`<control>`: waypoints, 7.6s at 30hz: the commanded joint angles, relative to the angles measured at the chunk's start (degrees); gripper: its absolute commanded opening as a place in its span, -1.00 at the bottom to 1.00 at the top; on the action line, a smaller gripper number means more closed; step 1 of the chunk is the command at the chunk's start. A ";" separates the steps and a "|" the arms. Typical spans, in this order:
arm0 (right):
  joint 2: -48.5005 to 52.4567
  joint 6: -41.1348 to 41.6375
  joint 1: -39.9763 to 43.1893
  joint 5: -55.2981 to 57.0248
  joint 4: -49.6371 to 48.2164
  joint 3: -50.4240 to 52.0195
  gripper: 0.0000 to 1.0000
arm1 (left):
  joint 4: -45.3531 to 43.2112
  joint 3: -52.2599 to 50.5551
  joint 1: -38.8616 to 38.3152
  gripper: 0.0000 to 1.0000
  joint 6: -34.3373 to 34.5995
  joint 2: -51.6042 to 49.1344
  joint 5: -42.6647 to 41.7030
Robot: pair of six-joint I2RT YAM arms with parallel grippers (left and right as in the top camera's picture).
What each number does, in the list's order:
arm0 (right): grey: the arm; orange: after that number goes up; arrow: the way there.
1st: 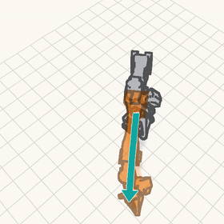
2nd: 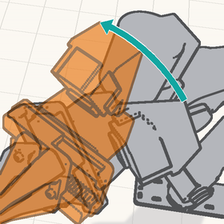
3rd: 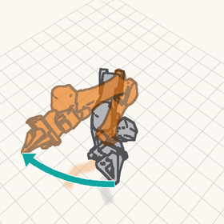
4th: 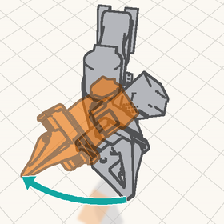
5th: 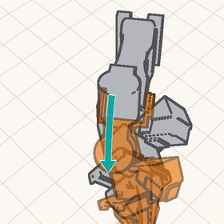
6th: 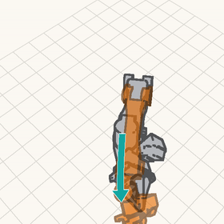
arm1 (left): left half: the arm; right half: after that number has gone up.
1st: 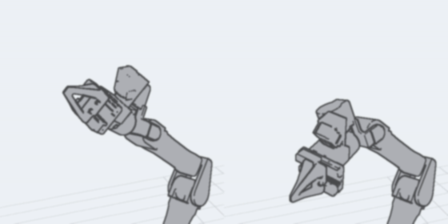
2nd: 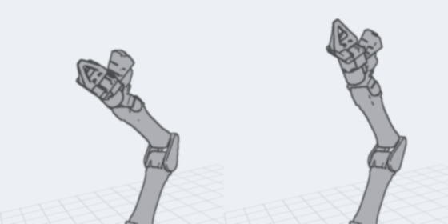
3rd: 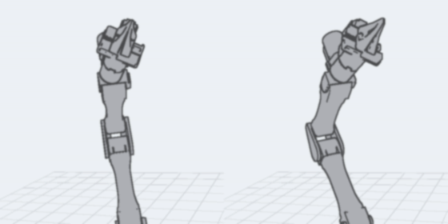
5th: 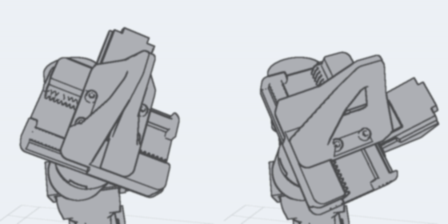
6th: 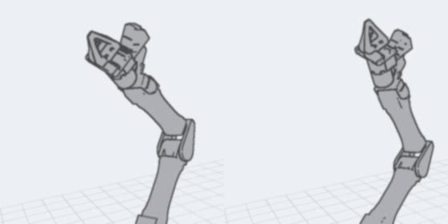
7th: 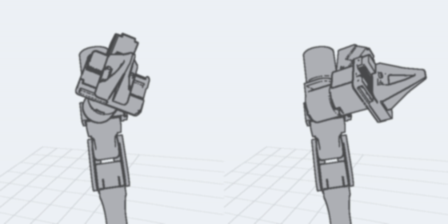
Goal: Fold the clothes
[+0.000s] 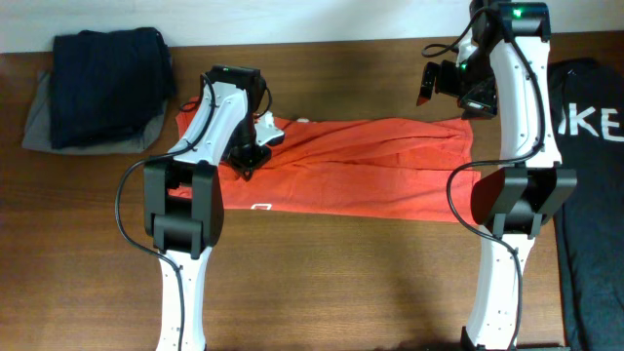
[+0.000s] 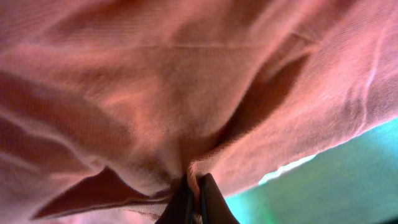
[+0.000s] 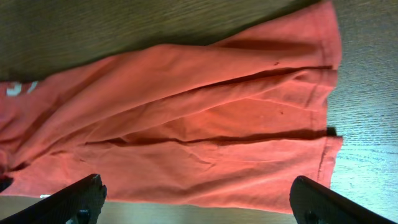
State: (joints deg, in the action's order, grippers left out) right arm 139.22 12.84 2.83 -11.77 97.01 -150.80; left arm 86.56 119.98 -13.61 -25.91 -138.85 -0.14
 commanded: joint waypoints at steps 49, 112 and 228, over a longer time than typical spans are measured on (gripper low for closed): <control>-4.17 22.23 2.29 -1.18 -24.46 32.52 0.28 | -8.13 3.65 -0.07 0.98 21.59 2.16 2.45; -6.10 15.91 2.71 16.57 -1.97 27.89 -0.19 | -8.52 3.65 -0.11 0.98 21.57 2.16 2.49; -17.03 -5.95 8.94 15.02 0.35 9.88 0.98 | 9.99 44.28 10.36 0.98 20.65 -7.54 0.44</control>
State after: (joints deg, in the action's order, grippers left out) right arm 133.34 7.35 11.81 4.01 96.88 -145.75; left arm 96.44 163.63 -3.64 -6.15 -147.44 -1.67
